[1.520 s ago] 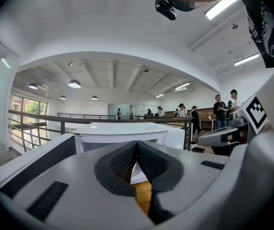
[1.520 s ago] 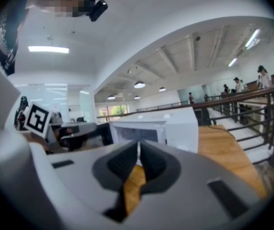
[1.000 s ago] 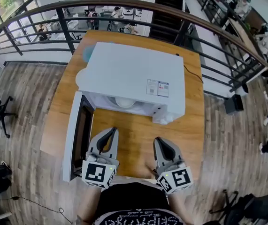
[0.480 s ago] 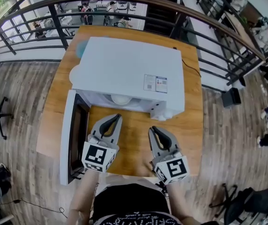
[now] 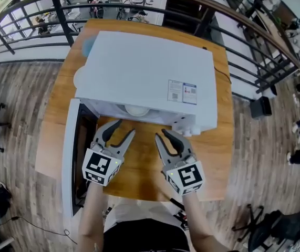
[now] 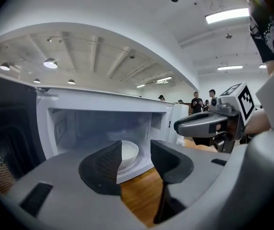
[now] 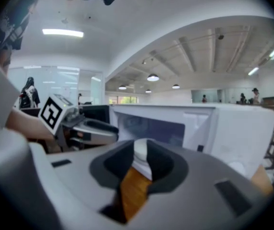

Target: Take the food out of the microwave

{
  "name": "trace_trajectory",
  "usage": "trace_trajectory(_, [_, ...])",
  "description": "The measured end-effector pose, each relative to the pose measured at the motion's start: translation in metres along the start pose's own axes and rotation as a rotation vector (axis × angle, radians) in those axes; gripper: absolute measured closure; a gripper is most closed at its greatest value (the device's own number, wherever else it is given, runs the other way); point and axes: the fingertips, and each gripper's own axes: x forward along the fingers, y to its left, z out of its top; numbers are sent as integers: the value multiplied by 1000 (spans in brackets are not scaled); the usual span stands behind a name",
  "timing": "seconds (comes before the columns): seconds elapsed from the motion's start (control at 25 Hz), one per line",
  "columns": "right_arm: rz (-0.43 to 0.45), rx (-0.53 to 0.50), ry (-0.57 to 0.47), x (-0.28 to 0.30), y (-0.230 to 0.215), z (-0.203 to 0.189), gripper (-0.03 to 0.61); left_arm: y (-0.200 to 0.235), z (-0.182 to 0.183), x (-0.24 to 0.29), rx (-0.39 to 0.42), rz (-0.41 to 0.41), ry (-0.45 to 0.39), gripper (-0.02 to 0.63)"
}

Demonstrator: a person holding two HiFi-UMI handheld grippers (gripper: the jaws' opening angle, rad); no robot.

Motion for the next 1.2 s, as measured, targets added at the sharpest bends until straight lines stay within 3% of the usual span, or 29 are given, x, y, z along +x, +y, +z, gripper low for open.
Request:
trace_trajectory(0.12, [-2,-5,24,15,-1,-10,483,9,-10,4,-27,-19,5,385])
trace_trajectory(0.48, [-6,-47,70,58,-1,-28,424,30,-30,23,81,-20,74,343])
trace_trajectory(0.76, [-40,-44,101,83,-16,-36,348,37,-48,42,52,-82,155,288])
trace_trajectory(0.96, [-9,-28,96,95,-17,-43,331,40,-55,51,40,-119,159,267])
trace_trajectory(1.2, [-22,-7,128,105,-22,-56,321,36,-71,68,176,-132,239,267])
